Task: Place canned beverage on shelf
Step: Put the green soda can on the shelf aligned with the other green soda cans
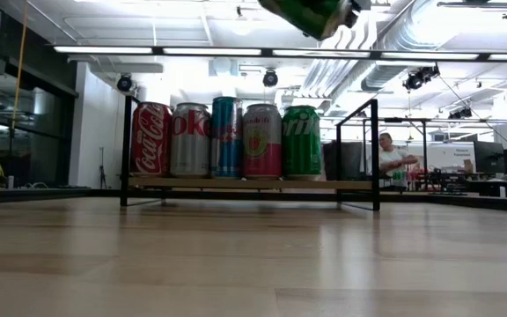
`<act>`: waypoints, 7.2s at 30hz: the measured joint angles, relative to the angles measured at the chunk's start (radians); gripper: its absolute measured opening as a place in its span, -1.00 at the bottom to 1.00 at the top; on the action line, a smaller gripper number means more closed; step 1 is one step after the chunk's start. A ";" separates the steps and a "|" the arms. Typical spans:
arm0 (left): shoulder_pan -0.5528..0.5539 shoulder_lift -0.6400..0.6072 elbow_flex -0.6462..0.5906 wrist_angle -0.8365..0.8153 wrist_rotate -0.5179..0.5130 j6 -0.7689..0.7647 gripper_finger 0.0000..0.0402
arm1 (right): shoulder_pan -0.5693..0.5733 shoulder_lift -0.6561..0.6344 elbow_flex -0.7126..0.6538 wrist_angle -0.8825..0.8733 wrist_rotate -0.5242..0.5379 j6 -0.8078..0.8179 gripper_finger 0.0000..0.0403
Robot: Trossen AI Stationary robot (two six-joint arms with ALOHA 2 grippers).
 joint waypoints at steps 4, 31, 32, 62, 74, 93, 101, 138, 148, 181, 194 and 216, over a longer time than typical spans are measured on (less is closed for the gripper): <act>-0.028 -0.109 -0.307 0.437 -0.006 -0.125 0.59 | 0.000 -0.151 -0.269 0.326 -0.004 0.178 0.43; 0.041 0.177 -0.431 1.360 0.134 -0.136 0.54 | 0.025 0.008 -0.429 1.276 -0.094 0.331 0.43; 0.041 0.178 -0.431 1.361 0.136 -0.139 0.50 | 0.026 0.008 -0.426 1.271 -0.095 0.332 0.43; 0.047 -0.027 -0.432 0.793 -0.178 -0.020 -0.15 | -0.087 -0.210 -0.364 0.790 -0.140 0.443 0.93; 0.051 0.254 -0.081 0.362 -0.234 0.045 -0.15 | -0.098 -0.038 0.078 0.091 -0.036 0.142 0.93; 0.210 0.322 0.164 0.246 -0.249 -0.260 -0.15 | 0.014 0.129 0.158 0.120 0.628 0.090 0.93; 0.211 0.310 0.171 0.165 -0.128 -0.005 -0.16 | 0.013 0.132 0.206 0.096 0.443 -0.088 0.93; 0.049 0.331 0.168 0.183 -0.035 0.571 -0.16 | -0.078 0.198 0.420 -0.086 -0.018 -0.267 0.56; 0.047 0.331 0.168 0.181 -0.041 0.565 -0.16 | -0.077 0.197 0.421 -0.093 0.011 -0.300 0.17; 0.057 0.007 -0.008 0.138 -0.053 0.210 0.67 | -0.139 0.058 0.419 -0.269 -0.002 -0.282 0.16; 0.031 -0.290 -0.384 0.459 -0.126 -0.047 0.67 | -0.446 -0.013 0.293 -0.156 -0.109 -0.339 0.16; -0.071 -0.328 -0.385 0.671 0.000 -0.231 0.67 | -0.800 0.243 0.243 0.003 -0.625 -0.785 0.16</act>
